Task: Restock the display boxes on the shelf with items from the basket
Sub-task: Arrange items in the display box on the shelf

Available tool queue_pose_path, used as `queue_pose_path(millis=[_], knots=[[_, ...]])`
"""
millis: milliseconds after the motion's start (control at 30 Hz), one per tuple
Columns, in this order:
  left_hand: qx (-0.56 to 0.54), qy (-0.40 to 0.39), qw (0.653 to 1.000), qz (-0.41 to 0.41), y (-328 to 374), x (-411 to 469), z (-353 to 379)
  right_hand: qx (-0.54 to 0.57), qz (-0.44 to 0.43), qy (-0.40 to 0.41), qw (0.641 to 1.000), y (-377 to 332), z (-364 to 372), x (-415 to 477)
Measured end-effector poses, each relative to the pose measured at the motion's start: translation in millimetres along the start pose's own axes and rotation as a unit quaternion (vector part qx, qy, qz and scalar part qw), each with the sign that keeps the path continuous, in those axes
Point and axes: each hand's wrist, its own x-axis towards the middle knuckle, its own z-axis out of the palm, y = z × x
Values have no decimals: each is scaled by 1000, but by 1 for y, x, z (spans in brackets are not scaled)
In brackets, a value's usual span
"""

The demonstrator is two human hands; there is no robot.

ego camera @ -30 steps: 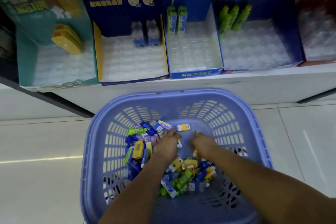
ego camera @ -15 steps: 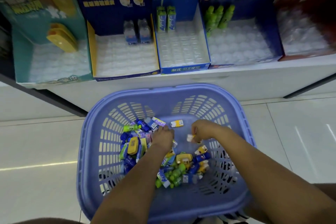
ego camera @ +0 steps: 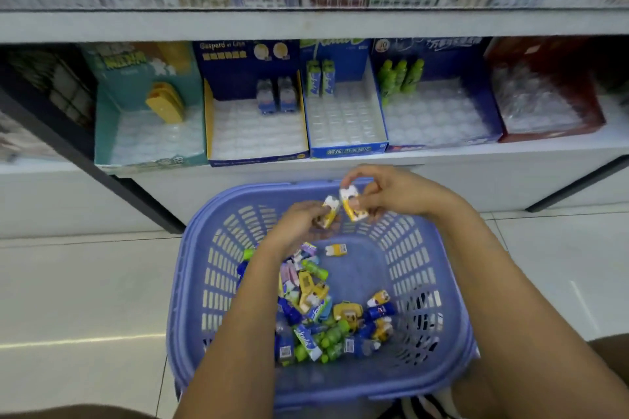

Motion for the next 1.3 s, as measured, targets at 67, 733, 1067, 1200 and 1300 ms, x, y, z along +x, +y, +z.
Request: queue_pose_path(millis=[67, 733, 1067, 1200, 1300], knots=[[-78, 9, 996, 40, 31, -18, -5, 100, -74, 80, 989, -27, -5, -1], [-41, 315, 923, 219, 75, -50, -76, -251, -252, 273, 894, -154, 57, 184], [-90, 281, 934, 202, 79, -53, -84, -391, -201, 230, 868, -169, 55, 193], [-143, 266, 929, 215, 82, -59, -79, -387, -149, 172, 894, -181, 49, 189], [-150, 283, 912, 254, 85, -62, -74, -239, -173, 196, 935, -175, 51, 161]])
